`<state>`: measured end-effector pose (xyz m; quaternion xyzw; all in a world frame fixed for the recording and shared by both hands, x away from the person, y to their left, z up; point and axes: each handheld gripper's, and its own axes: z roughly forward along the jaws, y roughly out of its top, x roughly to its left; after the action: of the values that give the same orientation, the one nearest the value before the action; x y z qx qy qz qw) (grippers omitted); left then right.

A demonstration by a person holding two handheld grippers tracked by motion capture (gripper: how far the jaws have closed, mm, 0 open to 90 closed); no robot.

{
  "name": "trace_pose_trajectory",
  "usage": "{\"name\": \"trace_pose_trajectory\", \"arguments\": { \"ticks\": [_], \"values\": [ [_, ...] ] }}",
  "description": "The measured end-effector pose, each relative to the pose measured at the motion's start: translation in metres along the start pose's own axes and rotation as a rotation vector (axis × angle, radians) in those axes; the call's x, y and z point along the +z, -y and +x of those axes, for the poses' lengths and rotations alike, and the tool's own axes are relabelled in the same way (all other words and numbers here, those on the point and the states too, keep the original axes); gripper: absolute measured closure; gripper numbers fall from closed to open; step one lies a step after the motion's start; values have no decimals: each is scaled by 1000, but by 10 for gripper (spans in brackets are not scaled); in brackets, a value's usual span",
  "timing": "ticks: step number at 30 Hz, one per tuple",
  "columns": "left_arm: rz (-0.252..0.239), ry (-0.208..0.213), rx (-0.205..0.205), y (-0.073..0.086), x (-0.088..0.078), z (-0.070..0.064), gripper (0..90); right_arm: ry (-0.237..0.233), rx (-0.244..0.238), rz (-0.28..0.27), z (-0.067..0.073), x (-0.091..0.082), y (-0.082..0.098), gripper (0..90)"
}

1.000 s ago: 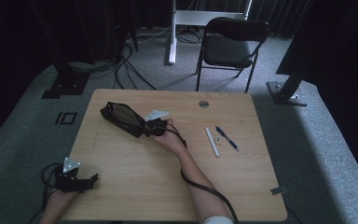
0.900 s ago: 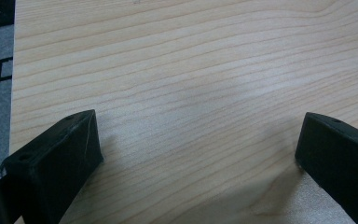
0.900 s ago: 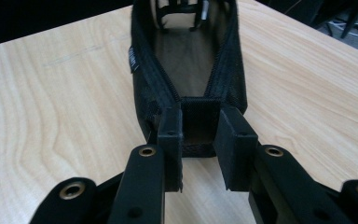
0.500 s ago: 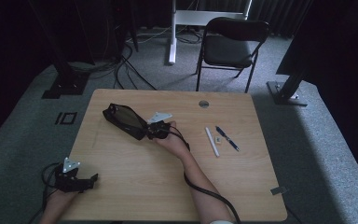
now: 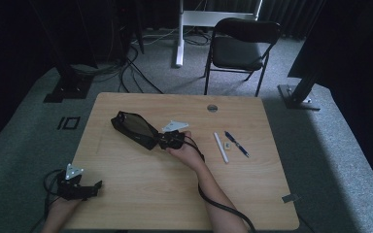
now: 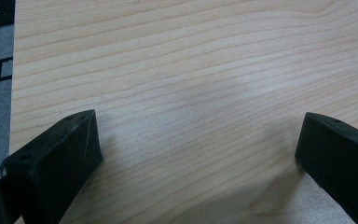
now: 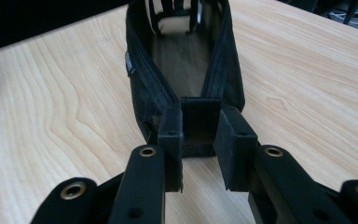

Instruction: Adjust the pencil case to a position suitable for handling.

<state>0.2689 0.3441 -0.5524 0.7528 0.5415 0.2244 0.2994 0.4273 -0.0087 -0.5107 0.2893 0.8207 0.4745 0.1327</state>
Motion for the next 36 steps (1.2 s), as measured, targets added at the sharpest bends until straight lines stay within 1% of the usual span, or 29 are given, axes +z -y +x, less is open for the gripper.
{"name": "trace_pose_trajectory", "arguments": {
  "ticks": [6,8,13,17,20,22,26,27,33,36],
  "values": [
    [0,0,0,0,0,0,3,4,-5,-1,1,-6,5,729],
    [0,0,0,0,0,0,3,12,-19,4,2,-8,6,729],
    [0,0,0,0,0,0,3,2,-19,5,0,-15,10,730],
    [0,0,0,0,0,0,3,3,-20,6,-1,-22,15,730],
    [0,0,0,0,0,0,3,8,-34,9,-2,-25,17,730],
    [0,0,0,0,0,0,3,12,-24,7,-4,-28,18,730],
    [0,0,0,0,0,0,3,19,-29,12,-5,-33,20,730],
    [0,0,0,0,0,0,3,23,-29,14,-6,-37,22,730],
    [0,0,0,0,0,0,3,22,-12,10,-7,-48,31,730],
    [0,0,0,0,0,0,3,27,-16,13,-7,-54,34,729]
  ]
}}
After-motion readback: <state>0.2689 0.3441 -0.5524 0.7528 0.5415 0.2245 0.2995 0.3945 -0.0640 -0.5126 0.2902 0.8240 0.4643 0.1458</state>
